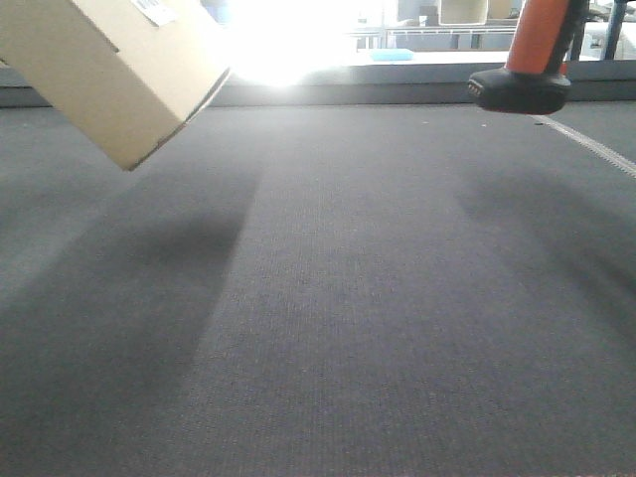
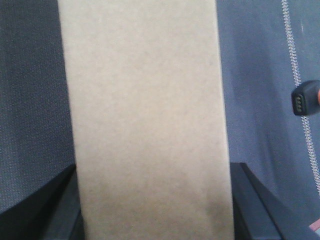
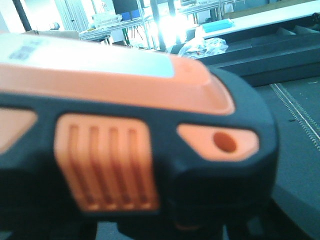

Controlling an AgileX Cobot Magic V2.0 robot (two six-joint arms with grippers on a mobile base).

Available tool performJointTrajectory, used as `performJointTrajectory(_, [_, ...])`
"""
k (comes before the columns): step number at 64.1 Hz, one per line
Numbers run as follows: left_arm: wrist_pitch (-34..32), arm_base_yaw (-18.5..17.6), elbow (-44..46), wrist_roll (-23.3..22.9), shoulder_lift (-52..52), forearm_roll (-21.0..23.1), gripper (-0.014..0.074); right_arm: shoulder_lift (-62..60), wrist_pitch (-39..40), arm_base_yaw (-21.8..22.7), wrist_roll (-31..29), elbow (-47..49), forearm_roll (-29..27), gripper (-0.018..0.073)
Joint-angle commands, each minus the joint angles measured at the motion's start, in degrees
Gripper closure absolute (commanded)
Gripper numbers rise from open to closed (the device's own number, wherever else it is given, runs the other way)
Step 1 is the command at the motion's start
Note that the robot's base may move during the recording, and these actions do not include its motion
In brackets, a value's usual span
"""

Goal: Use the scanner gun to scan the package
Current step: 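Lower the scanner gun back onto the belt with the right gripper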

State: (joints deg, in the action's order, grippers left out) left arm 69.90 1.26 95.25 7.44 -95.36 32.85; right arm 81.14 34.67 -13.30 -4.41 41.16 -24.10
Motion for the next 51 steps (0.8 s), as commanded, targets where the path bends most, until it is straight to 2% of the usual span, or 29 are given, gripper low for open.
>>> performJointTrajectory(1, [-0.3, -0.3, 0.4, 0.1, 0.7, 1.0, 0.0707, 1.7, 5.8, 0.2, -0.1, 0.2, 0.9, 0.0718])
performJointTrajectory(12, [-0.3, -0.3, 0.4, 0.1, 0.7, 1.0, 0.0707, 5.5, 11.1, 0.2, -0.1, -1.3, 0.9, 0.0718])
performJointTrajectory(37, [-1.0, -0.3, 0.4, 0.1, 0.7, 1.0, 0.0707, 9.5, 14.1, 0.0, -0.1, -4.4, 1.5, 0.0718])
performJointTrajectory(51, [-1.0, -0.3, 0.4, 0.1, 0.7, 1.0, 0.0707, 9.6, 12.1, 0.0, -0.1, -4.4, 1.5, 0.0718])
